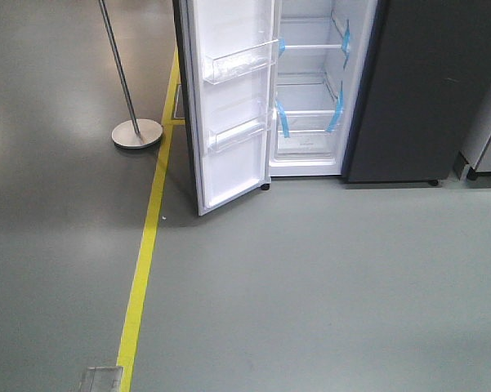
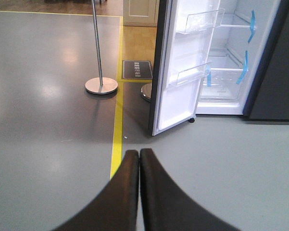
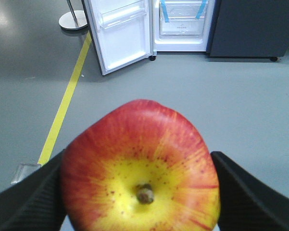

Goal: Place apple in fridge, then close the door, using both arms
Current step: 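Approach the refrigerator's open shelves with the apple in the right gripper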

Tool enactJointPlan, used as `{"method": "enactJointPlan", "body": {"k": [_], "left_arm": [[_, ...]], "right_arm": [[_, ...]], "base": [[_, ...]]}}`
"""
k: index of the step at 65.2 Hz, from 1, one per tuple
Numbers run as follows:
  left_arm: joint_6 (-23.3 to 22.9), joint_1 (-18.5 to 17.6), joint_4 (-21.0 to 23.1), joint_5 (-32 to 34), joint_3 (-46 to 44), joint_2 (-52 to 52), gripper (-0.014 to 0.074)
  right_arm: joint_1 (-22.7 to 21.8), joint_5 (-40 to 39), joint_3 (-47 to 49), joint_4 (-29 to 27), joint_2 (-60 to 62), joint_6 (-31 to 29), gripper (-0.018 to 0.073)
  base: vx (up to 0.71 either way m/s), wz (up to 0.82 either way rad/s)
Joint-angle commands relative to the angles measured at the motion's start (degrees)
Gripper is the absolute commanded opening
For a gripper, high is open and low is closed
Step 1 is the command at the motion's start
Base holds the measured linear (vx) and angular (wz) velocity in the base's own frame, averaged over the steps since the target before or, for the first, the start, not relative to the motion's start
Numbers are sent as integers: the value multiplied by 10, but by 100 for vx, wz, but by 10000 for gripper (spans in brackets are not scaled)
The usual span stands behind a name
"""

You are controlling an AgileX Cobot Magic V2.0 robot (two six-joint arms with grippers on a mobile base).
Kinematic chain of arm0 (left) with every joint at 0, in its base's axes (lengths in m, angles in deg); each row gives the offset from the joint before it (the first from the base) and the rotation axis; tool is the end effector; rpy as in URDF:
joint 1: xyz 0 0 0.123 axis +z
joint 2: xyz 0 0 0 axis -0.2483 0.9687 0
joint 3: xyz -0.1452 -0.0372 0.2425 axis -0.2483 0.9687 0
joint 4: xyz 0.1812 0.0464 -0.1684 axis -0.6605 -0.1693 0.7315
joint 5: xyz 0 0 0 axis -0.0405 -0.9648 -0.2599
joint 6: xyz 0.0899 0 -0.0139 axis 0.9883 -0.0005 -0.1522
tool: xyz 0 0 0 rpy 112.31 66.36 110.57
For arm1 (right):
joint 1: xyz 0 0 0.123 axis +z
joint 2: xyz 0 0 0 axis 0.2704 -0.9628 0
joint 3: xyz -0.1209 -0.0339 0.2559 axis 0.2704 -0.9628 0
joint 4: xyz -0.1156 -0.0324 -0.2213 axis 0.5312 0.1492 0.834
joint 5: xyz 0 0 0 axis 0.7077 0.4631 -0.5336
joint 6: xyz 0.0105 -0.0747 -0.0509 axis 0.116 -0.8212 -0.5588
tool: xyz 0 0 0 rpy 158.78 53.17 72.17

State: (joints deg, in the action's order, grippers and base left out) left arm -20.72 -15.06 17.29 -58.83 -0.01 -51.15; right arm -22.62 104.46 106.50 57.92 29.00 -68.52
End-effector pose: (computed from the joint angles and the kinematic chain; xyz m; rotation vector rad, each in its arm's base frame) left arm 0.0537 0.0020 0.1757 -0.1535 1.8172 -0.0943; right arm 0.0832 0.0097 0.3113 -0.0182 2.1338 0.1500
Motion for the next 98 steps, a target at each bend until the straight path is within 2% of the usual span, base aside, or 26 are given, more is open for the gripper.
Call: {"method": "enactJointPlan", "body": {"k": [1, 98], "left_arm": [[-4, 0, 2, 42, 11, -8, -5], [-4, 0, 2, 42, 11, -8, -5]], "right_arm": [[-2, -39, 16, -10, -3, -1, 85], [-2, -39, 16, -10, -3, -1, 85]], "base": [[12, 3], [10, 2]]}}
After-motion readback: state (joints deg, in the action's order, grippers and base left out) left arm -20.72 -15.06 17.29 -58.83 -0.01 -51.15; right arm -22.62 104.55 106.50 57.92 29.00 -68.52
